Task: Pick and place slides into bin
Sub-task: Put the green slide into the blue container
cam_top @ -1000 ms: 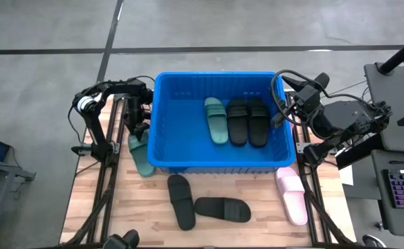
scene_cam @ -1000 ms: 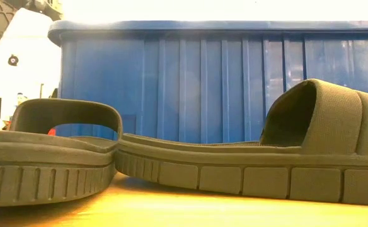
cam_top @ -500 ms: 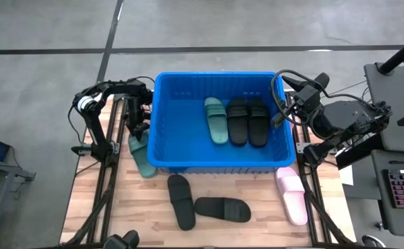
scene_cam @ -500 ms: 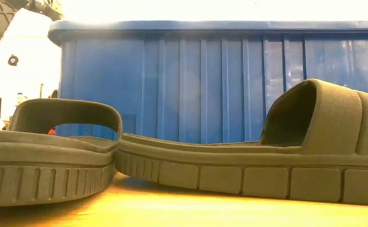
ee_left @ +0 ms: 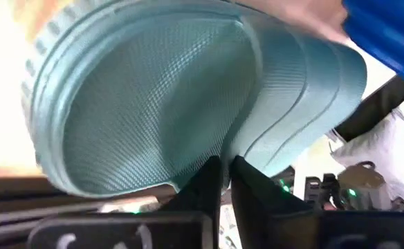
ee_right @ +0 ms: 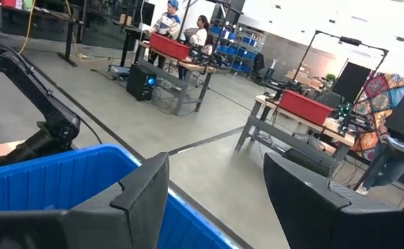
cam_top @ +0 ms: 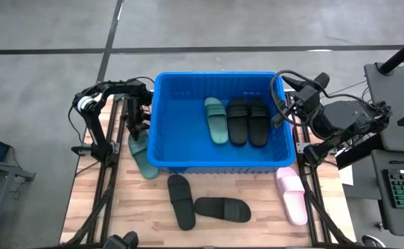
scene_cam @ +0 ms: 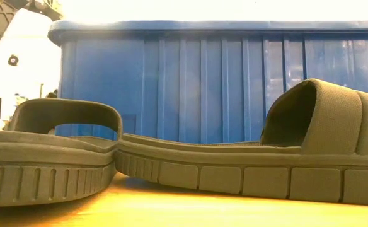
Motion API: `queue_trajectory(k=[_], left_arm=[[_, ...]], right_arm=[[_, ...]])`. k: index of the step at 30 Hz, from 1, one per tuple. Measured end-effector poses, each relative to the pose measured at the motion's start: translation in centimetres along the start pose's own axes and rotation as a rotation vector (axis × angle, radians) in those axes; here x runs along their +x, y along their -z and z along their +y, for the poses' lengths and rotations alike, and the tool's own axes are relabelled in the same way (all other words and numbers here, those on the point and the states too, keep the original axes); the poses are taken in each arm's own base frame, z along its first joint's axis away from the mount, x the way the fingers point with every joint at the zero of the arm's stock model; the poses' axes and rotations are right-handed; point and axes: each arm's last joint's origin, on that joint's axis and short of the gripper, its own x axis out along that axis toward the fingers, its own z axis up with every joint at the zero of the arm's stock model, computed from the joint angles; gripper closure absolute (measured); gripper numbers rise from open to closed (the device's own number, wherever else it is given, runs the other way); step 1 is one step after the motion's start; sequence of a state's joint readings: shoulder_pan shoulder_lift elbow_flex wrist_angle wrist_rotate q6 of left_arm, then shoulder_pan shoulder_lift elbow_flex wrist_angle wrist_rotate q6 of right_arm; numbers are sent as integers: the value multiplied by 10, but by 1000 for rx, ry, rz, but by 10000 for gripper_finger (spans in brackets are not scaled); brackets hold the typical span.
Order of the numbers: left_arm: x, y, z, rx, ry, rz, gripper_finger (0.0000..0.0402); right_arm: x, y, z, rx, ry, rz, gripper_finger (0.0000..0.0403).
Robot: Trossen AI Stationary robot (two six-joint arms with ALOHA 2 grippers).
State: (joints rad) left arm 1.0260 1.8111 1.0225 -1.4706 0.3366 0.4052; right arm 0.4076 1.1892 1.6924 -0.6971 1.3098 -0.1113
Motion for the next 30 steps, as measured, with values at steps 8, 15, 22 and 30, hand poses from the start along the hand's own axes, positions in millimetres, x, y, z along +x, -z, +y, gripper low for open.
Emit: queue_trajectory(k=[8,15,22,30], left_arm=[[-6,9,-5,-19,-62,23,401],[-20,23,-16,-2,-88,-38,401],[-28,45,-27,-15,-153,-88,401],[-36,64,-38,-9,-188,-186,401]], right_arm=[[0,0,0,-15,0,0,177],[0,0,0,-20,0,0,177],[0,0,-1,-28,0,-1,177],[-1,0,-2,-42,0,-1,177]])
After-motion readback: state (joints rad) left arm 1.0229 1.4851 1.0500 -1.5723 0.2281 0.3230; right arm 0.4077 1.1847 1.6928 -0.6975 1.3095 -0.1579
